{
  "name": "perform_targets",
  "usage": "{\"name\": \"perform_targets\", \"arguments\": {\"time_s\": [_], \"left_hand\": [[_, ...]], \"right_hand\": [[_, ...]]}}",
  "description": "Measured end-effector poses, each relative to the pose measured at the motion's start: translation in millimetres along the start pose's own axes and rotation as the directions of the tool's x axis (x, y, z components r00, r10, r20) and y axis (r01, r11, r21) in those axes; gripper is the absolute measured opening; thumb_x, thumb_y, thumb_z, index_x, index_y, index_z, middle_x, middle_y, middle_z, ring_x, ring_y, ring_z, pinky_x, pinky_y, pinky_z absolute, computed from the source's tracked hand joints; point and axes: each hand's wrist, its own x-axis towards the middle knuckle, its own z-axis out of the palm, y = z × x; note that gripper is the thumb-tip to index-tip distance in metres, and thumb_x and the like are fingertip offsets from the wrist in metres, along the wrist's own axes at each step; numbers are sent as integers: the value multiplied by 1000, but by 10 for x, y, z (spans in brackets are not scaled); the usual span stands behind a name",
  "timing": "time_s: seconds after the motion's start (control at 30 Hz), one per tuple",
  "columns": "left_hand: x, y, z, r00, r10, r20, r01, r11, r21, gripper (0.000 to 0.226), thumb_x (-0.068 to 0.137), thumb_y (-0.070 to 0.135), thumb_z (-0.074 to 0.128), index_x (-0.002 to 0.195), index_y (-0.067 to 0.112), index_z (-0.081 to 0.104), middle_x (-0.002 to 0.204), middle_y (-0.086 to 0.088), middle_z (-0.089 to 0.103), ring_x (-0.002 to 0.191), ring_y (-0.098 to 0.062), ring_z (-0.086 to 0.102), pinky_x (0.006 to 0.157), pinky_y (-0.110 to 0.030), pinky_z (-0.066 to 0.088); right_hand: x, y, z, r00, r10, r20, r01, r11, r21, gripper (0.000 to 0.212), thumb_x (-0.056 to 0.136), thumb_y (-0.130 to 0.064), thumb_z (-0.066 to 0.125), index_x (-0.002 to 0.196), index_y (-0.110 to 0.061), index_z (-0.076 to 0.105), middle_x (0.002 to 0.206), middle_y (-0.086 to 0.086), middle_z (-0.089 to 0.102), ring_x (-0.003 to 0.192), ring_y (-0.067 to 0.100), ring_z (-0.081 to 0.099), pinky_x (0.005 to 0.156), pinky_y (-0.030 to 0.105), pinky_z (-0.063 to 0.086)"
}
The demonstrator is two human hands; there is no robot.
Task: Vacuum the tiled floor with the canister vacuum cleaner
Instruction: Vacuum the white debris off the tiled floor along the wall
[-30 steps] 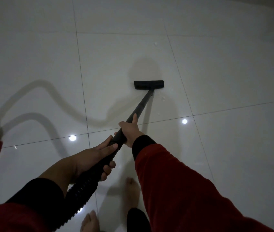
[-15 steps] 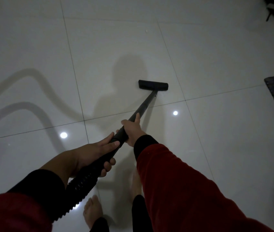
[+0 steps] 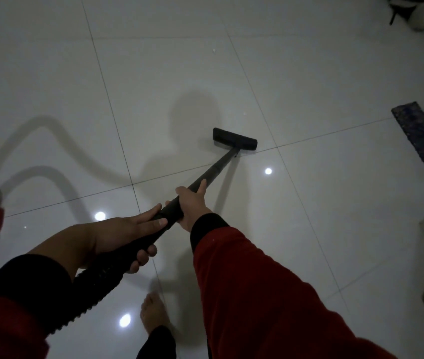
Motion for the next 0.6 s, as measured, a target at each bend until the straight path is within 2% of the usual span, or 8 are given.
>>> {"name": "perform_targets", "arguments": {"time_s": [0.2, 0.37, 0.5, 0.6], "left_hand": [[-19, -46, -38, 999, -48, -10, 48, 997, 55, 61, 92, 36, 54, 143, 51, 25, 66, -8, 50, 43, -11, 47, 42, -21, 45], [276, -67, -23, 999, -49, -2, 49, 998, 42, 62, 92, 35, 53, 144, 51, 22, 67, -8, 50, 43, -10, 47, 42, -22, 45], [620, 37, 26, 1000, -28, 0, 28, 1000, 10, 62, 92, 37, 53, 143, 52, 22, 67, -8, 50, 43, -10, 47, 42, -22, 45], [895, 218, 108, 1000, -17, -3, 17, 1000, -3, 62, 92, 37, 52, 143, 53, 21, 66, -7, 49, 43, -10, 46, 42, -22, 45]], "right_hand": [[27, 204, -33, 1000, 30, -8, -29, 998, 53, 85, 95, -8, 47, 146, -55, -2, 133, 10, 44, 81, 21, 63, 77, 39, 54], [275, 162, -157, 998, 37, -41, -37, 999, 16, 86, 96, -9, 46, 145, -55, -7, 127, 12, 45, 81, 22, 62, 76, 39, 54], [585, -57, -275, 998, 38, -54, -40, 999, -35, 89, 96, -11, 45, 143, -56, -16, 132, 15, 48, 80, 22, 63, 68, 39, 54], [846, -312, -390, 999, 27, -39, -31, 994, -106, 90, 96, -12, 44, 142, -55, -20, 127, 17, 53, 77, 21, 63, 64, 38, 54]]}}
